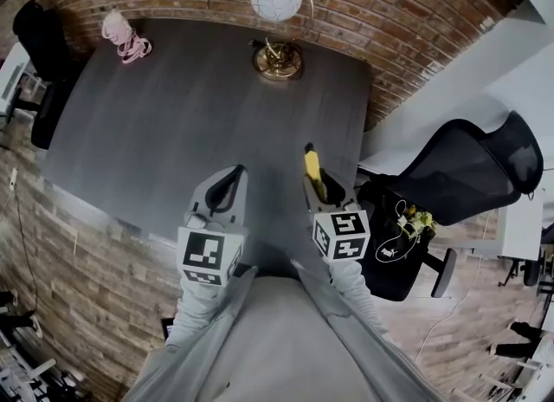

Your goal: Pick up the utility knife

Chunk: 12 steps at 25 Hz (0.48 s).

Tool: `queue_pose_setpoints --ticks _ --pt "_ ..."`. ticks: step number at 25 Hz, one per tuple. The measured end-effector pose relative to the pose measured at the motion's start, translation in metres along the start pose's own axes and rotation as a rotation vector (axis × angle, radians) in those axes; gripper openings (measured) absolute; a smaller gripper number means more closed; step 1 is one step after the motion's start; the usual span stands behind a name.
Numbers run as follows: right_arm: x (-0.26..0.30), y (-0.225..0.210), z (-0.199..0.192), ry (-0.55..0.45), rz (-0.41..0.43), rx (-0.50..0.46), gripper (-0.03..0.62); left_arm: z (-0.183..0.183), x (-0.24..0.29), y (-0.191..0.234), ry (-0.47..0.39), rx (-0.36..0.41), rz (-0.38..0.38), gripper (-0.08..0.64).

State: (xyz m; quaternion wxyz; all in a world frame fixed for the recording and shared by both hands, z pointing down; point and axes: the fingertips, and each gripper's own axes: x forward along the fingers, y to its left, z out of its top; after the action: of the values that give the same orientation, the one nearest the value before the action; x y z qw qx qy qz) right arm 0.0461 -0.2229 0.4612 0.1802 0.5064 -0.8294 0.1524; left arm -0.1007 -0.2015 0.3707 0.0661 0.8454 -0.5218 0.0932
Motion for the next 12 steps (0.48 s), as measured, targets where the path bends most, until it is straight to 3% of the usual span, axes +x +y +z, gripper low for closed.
queue_pose_setpoints --ticks 12 --pt "-0.057 -0.018 0.073 -0.221 -0.012 -0.015 0.14 0.019 0.002 -0.018 -0.034 0.029 -0.018 0.018"
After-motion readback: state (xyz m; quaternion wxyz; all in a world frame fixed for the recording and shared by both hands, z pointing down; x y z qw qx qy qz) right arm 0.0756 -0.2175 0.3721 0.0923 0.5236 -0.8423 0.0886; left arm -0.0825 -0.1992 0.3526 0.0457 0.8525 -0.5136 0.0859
